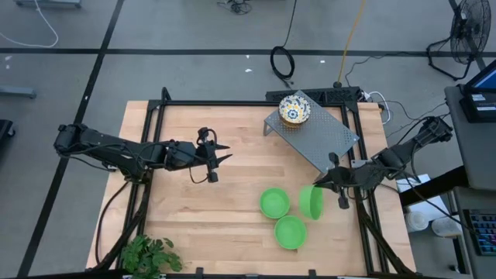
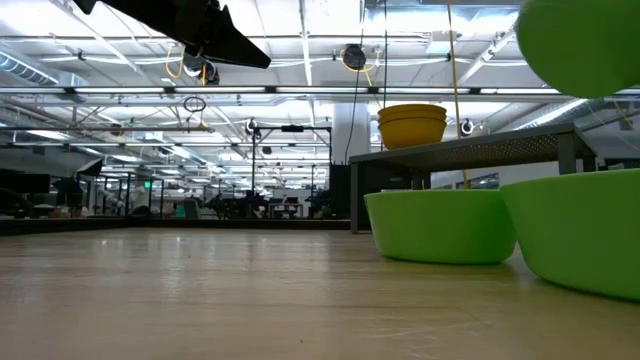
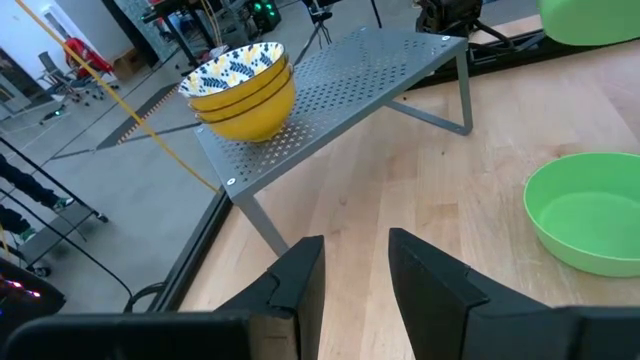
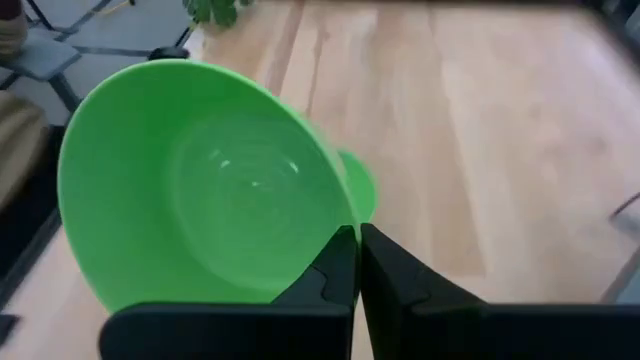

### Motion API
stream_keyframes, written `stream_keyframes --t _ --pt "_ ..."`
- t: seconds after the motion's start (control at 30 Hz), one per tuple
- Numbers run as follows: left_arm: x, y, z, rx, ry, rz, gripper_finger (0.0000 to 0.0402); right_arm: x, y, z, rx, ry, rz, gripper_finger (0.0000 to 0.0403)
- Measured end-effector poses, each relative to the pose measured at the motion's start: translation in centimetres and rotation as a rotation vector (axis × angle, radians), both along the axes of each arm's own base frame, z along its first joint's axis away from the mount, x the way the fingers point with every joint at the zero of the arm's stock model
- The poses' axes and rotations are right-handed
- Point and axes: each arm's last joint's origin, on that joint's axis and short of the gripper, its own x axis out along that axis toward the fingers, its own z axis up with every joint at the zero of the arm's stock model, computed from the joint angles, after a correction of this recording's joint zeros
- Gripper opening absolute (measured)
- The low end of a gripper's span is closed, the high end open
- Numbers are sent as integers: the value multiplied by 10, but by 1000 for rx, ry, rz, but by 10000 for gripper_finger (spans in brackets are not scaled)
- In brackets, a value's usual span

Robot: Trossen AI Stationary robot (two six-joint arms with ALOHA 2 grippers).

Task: Pick & Place Mini bowls
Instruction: Put the right green bowl on the shelf

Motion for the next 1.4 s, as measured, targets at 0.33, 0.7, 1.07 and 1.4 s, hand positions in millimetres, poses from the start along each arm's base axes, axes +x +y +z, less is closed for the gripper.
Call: stream_keyframes --t 0.33,0.7,1.07,1.4 --pt "0 0 0 0 0 0 118 7 -1 16 -232 -213 -50 0" --pt "0 0 0 0 0 0 118 11 -7 33 -411 -351 -272 0" --pt "0 0 0 4 0 -1 118 21 -17 73 -550 -622 -432 0" --pt "0 0 1 9 -4 -3 118 17 -42 152 -783 -468 -830 0"
